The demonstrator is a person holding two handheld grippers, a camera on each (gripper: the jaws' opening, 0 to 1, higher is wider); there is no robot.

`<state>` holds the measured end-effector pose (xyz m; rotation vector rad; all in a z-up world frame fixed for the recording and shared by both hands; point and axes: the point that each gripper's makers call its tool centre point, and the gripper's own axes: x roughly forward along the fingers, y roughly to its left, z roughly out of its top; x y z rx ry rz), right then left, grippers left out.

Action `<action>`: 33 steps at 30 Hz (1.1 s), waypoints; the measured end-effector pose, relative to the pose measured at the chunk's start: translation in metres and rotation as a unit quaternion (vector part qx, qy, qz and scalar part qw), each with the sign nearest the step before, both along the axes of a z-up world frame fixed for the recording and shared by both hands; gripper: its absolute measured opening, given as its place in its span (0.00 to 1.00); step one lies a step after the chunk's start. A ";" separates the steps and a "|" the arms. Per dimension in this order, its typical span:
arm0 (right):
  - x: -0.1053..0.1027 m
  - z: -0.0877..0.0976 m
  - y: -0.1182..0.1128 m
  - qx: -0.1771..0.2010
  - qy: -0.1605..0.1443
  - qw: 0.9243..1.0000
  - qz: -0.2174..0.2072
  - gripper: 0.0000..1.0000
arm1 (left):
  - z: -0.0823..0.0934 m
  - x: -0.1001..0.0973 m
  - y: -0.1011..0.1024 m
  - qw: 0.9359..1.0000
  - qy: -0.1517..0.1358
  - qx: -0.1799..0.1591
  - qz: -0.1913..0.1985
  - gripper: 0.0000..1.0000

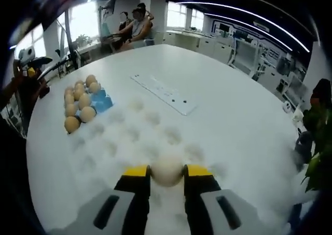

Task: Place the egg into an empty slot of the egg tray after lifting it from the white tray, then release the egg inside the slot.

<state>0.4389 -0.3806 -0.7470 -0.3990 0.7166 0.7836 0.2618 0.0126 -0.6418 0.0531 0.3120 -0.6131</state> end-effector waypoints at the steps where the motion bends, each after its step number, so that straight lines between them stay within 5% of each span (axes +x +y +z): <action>1: 0.000 0.003 0.003 0.000 -0.003 1.000 0.004 0.25 | 0.000 0.000 0.000 1.000 0.000 -0.001 -0.001 0.59; 14: 0.004 0.019 0.065 0.031 -0.019 0.998 0.057 0.25 | 0.000 -0.002 0.003 1.000 -0.002 -0.002 0.003 0.59; 33: 0.000 0.008 0.132 0.035 -0.008 0.991 0.127 0.25 | 0.003 -0.004 0.010 1.000 -0.005 -0.003 0.013 0.59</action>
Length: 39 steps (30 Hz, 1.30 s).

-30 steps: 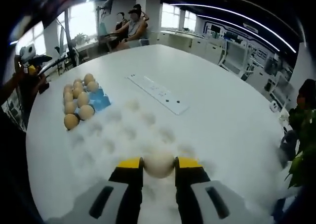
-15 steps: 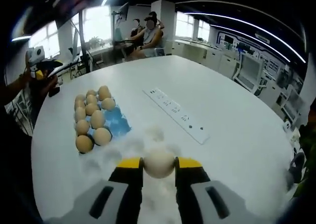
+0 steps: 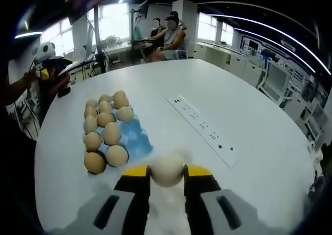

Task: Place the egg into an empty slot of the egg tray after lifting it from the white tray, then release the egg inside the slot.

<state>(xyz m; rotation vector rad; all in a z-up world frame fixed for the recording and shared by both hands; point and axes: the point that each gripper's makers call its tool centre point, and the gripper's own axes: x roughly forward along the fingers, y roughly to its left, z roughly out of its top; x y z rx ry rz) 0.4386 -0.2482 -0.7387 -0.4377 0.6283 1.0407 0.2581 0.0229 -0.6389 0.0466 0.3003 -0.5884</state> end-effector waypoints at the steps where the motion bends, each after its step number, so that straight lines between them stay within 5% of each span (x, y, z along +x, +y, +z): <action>1: 0.000 0.000 0.003 0.001 0.002 1.000 0.001 0.25 | 0.000 0.000 0.000 1.000 0.000 0.000 0.000 0.59; 39: -0.005 -0.007 0.088 0.019 0.008 0.997 0.075 0.25 | -0.002 -0.005 0.011 1.000 0.004 0.003 0.013 0.59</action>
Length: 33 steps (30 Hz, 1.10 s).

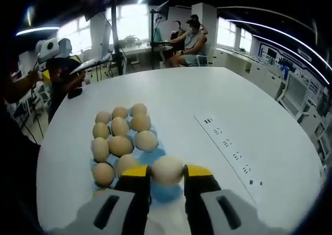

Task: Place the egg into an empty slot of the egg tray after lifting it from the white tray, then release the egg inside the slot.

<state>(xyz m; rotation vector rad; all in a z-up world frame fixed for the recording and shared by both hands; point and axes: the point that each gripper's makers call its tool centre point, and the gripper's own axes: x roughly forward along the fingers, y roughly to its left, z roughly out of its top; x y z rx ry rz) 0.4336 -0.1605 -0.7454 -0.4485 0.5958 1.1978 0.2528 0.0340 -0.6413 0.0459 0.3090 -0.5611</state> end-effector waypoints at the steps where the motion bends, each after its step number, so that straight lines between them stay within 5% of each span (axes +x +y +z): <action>1: -0.001 -0.001 0.003 0.001 0.002 1.000 0.002 0.25 | 0.000 0.000 0.000 1.000 0.000 0.000 0.000 0.59; 33: -0.005 -0.033 0.030 -0.026 0.018 0.999 0.024 0.25 | -0.004 0.000 0.003 1.000 0.005 0.000 0.003 0.60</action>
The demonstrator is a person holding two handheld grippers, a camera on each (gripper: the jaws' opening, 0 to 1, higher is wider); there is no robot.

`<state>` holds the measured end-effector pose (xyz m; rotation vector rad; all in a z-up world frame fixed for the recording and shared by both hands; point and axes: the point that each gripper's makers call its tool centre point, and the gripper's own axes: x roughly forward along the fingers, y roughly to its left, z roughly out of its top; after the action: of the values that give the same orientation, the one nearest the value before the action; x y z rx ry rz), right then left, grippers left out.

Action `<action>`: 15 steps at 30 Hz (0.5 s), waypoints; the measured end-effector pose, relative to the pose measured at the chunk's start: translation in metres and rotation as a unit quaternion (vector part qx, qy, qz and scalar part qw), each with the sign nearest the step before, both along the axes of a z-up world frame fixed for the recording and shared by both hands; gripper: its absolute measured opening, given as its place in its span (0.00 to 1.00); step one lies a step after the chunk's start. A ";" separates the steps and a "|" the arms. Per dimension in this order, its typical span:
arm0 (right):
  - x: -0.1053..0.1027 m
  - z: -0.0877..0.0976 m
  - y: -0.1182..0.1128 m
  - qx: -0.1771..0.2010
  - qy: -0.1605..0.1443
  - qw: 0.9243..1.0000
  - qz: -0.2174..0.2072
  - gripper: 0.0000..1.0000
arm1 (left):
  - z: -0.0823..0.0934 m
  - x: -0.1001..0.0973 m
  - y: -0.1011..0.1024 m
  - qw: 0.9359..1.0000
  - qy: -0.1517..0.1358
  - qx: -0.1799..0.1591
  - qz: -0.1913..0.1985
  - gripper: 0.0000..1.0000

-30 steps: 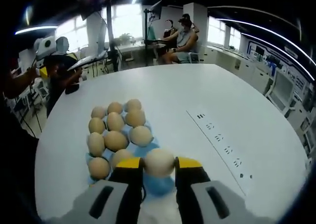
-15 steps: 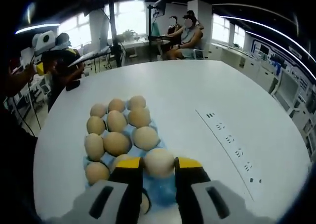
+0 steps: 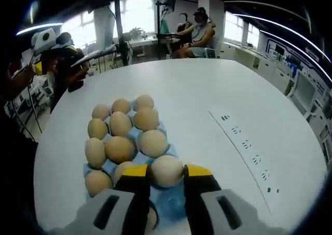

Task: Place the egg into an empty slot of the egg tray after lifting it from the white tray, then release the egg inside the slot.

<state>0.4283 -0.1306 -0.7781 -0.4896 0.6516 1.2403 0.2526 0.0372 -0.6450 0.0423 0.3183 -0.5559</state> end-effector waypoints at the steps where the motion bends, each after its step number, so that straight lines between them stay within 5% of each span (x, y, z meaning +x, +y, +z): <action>1: 0.000 0.000 0.000 -0.001 0.001 1.000 0.001 0.25 | 0.000 0.000 0.000 1.000 0.000 0.001 0.000 0.60; 15: -0.003 -0.005 0.002 -0.009 0.009 1.000 0.008 0.25 | 0.001 0.001 0.000 1.000 -0.002 0.000 -0.001 0.59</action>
<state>0.4255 -0.1284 -0.7829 -0.4997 0.6758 1.2558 0.2539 0.0370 -0.6438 0.0438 0.3154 -0.5569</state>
